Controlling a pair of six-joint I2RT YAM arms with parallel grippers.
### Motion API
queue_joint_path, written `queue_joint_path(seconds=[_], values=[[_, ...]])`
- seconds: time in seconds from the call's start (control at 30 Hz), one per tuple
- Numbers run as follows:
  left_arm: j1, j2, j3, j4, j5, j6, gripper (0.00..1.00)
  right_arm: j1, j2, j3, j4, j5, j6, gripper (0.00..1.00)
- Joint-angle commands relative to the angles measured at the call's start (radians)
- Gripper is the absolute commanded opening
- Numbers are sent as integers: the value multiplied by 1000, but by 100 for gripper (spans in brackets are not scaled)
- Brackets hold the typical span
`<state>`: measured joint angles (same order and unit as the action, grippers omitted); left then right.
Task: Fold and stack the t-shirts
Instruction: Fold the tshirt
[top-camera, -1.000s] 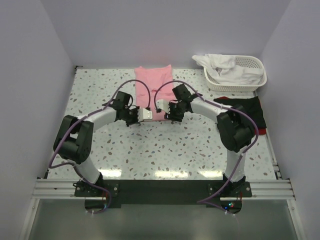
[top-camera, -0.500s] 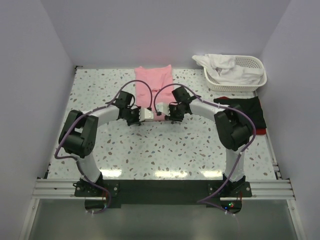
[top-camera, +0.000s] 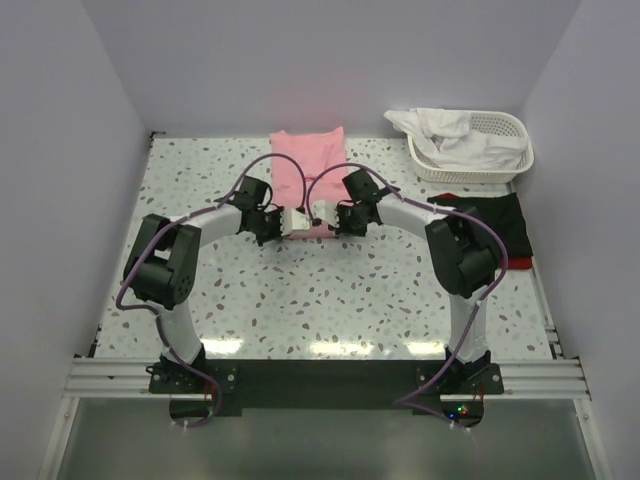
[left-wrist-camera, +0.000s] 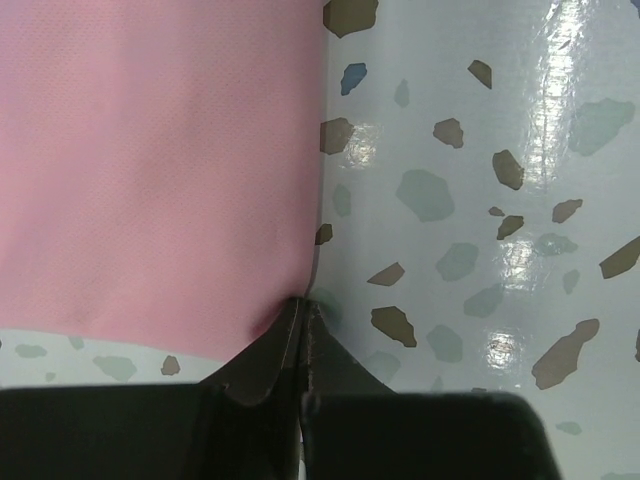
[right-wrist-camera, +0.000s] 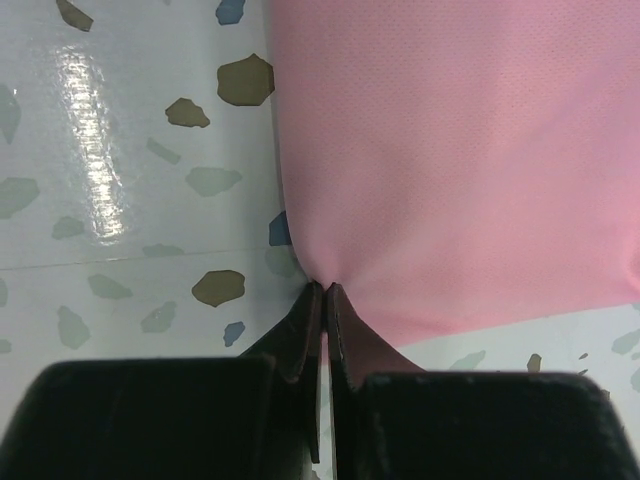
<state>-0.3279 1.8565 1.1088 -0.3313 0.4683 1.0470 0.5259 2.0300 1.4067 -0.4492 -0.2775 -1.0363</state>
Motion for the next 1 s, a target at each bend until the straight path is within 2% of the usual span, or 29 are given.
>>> queue_joint_path(seconds=[0.0,0.2,0.27,0.4,0.53,0.57,0.6,0.67,0.77,0.97], values=[[0,-29,22,-17,9,-36,0,3,-19,34,-31,-20,33,0],[26,-103,60,-58,50,-91,0,3,-62,69,-59,-29,79,0],[47,-108,86,-107,75,-110,0,2,-70,90,-68,-22,111,0],[64,-108,124,-103,76,-162,0,-9,-63,143,-94,-19,154,0],[67,-105,128,-142,101,-122,0,-17,-70,161,-108,-22,153,0],[66,-106,115,-152,113,-81,20,-15,-70,158,-112,-23,147,0],[63,-109,103,-149,113,-79,29,-15,-71,155,-114,-23,142,0],[61,-111,73,-126,105,-53,40,-14,-73,146,-112,-23,140,0],[56,-99,50,-107,93,-30,46,-14,-70,132,-106,-16,137,0],[47,-40,59,-71,87,-15,47,-14,-50,124,-100,-12,137,0]])
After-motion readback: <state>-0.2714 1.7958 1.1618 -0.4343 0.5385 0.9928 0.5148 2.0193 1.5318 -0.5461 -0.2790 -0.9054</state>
